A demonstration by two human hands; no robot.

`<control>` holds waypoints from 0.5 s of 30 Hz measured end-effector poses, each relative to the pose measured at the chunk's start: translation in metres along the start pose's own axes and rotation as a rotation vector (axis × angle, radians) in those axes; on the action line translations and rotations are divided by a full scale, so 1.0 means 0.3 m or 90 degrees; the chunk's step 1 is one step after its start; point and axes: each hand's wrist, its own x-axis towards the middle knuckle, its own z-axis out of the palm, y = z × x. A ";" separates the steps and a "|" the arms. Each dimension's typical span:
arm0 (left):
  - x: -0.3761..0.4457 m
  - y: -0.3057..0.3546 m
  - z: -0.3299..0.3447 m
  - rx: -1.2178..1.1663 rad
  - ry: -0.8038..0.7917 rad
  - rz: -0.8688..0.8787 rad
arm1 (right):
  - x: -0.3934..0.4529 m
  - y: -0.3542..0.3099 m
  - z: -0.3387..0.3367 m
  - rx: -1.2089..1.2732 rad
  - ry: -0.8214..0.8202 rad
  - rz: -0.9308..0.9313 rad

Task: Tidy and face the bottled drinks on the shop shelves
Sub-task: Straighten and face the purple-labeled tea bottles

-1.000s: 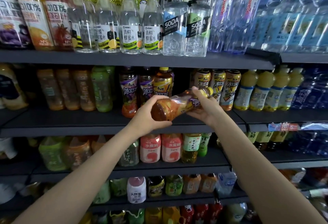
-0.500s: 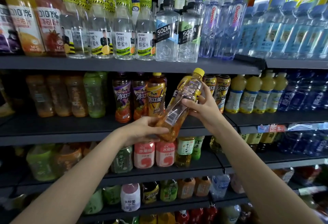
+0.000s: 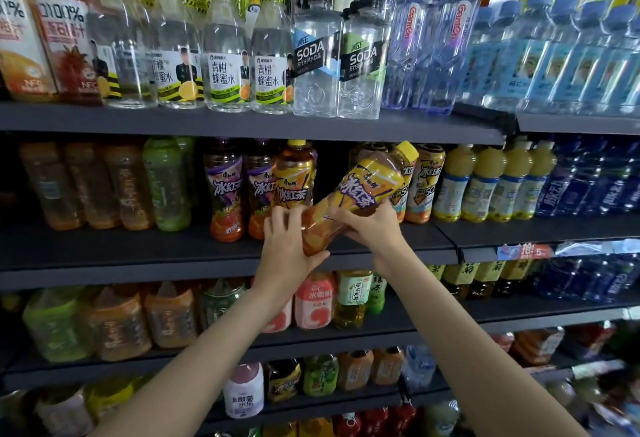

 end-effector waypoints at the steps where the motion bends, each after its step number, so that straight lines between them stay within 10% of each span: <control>1: 0.014 -0.009 0.002 -0.015 -0.031 0.013 | 0.016 0.010 -0.017 -0.014 -0.001 -0.010; 15: 0.198 -0.163 0.063 -0.011 -0.017 -0.175 | 0.251 0.088 -0.043 -0.327 -0.081 -0.115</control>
